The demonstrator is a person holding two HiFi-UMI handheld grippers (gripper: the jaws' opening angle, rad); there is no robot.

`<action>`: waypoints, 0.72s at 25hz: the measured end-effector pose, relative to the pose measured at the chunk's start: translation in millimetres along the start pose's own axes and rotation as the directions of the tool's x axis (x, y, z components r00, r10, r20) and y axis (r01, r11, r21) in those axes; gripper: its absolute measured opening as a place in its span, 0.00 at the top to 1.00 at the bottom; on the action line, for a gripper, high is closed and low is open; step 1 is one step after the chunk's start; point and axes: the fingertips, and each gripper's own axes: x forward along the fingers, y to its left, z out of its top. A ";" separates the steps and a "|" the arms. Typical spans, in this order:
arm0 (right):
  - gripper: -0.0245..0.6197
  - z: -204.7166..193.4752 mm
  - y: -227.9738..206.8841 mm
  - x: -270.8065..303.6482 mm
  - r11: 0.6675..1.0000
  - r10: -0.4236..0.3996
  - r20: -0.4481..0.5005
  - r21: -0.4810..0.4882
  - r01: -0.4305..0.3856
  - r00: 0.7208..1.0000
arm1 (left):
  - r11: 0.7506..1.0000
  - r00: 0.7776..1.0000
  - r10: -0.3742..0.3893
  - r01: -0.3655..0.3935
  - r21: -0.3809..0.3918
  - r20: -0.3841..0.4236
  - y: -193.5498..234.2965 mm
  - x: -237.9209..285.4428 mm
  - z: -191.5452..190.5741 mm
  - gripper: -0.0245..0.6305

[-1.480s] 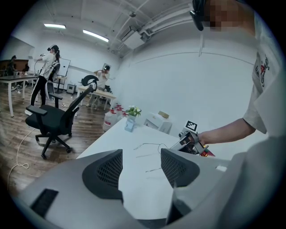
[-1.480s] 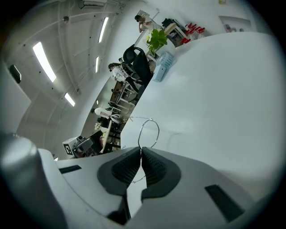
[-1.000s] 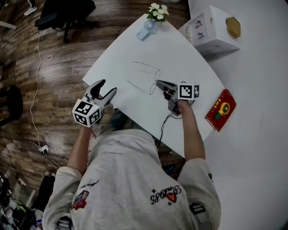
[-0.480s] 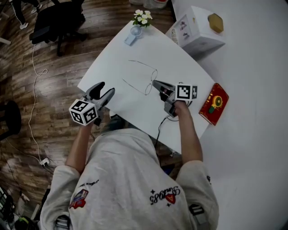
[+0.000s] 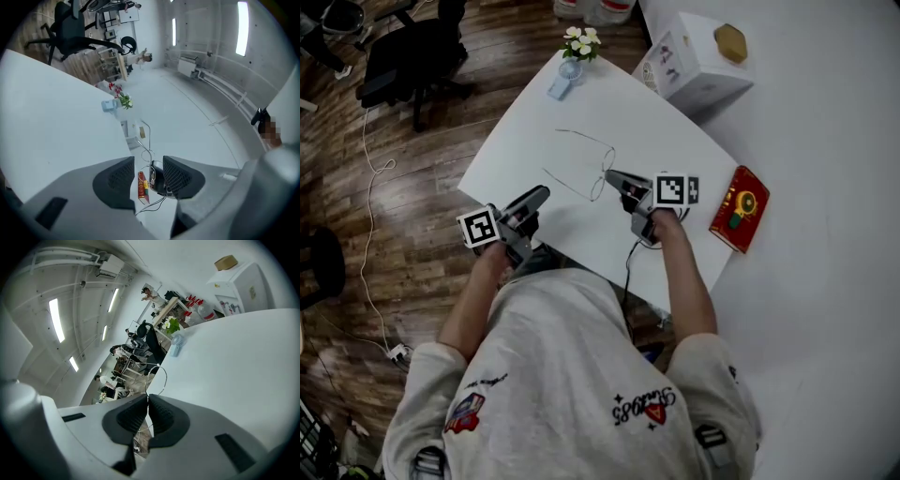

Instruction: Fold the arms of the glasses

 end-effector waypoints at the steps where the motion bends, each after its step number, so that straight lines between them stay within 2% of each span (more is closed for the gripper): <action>1: 0.94 0.0 1.6 -0.4 1.000 0.002 0.002 0.002 -0.002 1.000 | 1.000 1.000 -0.005 0.005 0.012 -0.008 -2.8 4.4 -3.6 0.69; 3: 0.94 -0.5 5.1 -0.9 1.000 0.005 0.005 0.005 -0.005 1.000 | 1.000 0.999 -0.025 0.025 0.018 -0.020 -8.1 11.7 -8.6 0.71; 7: 0.94 -3.8 11.2 0.8 1.000 0.008 0.005 0.009 -0.008 1.000 | 0.999 0.999 -0.037 0.036 -0.023 -0.017 -8.1 17.2 -10.6 0.75; 12: 0.94 -10.3 16.3 4.0 1.000 0.016 -0.004 0.006 -0.016 1.000 | 0.999 0.999 -0.032 0.033 0.024 -0.030 -11.6 20.1 -11.3 0.90; 18: 0.94 -17.6 25.5 10.4 1.000 0.029 -0.020 -0.006 -0.029 0.999 | 0.999 0.999 -0.031 0.032 0.026 -0.031 -12.3 19.3 -8.7 0.94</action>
